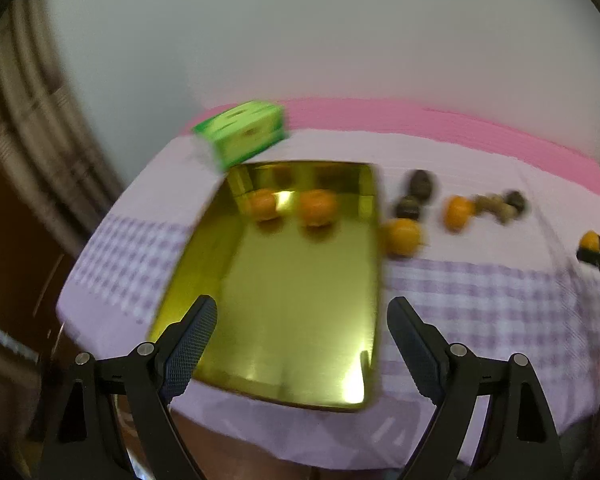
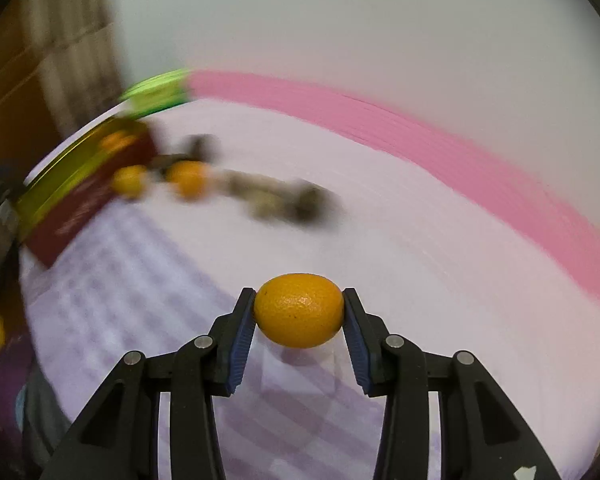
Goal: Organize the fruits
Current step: 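Hold the yellow fruit in the right gripper while the left gripper grasps a dark brown fruit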
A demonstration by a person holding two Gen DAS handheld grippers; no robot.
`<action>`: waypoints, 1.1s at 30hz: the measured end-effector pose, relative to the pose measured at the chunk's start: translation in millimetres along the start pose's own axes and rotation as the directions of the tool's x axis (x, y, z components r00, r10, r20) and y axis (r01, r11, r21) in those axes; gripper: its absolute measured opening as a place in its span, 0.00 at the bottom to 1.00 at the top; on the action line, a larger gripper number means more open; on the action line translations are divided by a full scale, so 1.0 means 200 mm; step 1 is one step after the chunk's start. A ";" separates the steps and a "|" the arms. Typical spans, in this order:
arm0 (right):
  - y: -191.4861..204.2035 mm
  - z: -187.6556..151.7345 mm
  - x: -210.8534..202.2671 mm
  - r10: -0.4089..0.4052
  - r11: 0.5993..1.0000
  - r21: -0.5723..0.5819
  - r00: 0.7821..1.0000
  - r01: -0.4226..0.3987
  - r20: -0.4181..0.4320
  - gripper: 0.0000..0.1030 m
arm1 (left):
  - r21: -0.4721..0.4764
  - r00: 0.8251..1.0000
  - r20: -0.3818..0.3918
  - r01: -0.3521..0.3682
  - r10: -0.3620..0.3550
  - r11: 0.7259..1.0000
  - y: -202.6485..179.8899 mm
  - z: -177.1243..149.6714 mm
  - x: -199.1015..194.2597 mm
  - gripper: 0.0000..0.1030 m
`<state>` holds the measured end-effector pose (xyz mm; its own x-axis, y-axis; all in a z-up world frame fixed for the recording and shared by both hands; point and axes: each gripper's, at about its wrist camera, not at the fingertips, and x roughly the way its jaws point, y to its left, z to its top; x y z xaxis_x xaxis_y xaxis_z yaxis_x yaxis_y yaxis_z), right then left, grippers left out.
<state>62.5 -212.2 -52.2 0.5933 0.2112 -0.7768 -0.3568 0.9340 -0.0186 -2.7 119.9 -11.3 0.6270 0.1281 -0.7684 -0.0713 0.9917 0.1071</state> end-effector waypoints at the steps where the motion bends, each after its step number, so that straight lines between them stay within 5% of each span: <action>1: -0.08 -0.03 -0.02 -0.028 0.999 0.045 1.000 0.028 0.003 0.38 | 0.035 1.000 0.014 0.022 -0.022 0.999 -0.05 0.01 -0.02 0.85; 4: -0.28 -0.14 -0.05 -0.125 0.985 0.120 0.992 0.124 0.009 0.38 | 0.142 0.990 0.030 0.135 -0.140 0.981 -0.23 0.06 -0.06 0.85; 8: -0.44 -0.21 -0.02 -0.157 0.967 0.204 0.988 0.153 0.003 0.38 | 0.283 0.963 0.065 0.234 -0.262 0.930 -0.49 0.23 -0.07 0.85; 14: -0.46 -0.26 0.04 -0.134 0.954 0.274 0.990 0.121 0.031 0.38 | 0.414 0.913 -0.043 0.385 -0.405 0.825 -0.88 0.55 0.12 0.85; 20: -0.44 -0.26 0.06 -0.106 0.951 0.297 0.993 0.089 0.044 0.38 | 0.513 0.904 -0.176 0.422 -0.389 0.747 -1.18 0.67 0.47 0.85; 24: -0.47 -0.26 0.05 -0.083 0.943 0.327 0.995 0.060 0.056 0.39 | 0.521 0.914 -0.218 0.405 -0.341 0.752 -1.26 0.68 0.66 0.85; 27: -0.47 -0.26 0.05 -0.076 0.942 0.332 0.995 0.052 0.059 0.39 | 0.488 0.898 -0.262 0.440 -0.354 0.754 -1.27 0.70 0.77 0.84; 28: -0.47 -0.26 0.05 -0.075 0.942 0.333 0.995 0.051 0.060 0.39 | 0.478 0.890 -0.283 0.455 -0.359 0.752 -1.27 0.69 0.80 0.80; 31: -0.48 -0.26 0.05 -0.071 0.941 0.336 0.996 0.046 0.062 0.39 | 0.469 0.857 -0.374 0.504 -0.354 0.725 -1.31 0.64 0.88 0.46; 33: -0.48 -0.26 0.05 -0.072 0.941 0.336 0.996 0.048 0.061 0.40 | 0.492 0.875 -0.336 0.479 -0.349 0.727 -1.32 0.62 0.85 0.43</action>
<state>64.9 -314.0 -91.8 0.6600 0.1604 -0.7339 -0.0648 0.9855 0.1571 218.6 -121.3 -90.9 0.3123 -0.2299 -0.9218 0.6304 0.7760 0.0201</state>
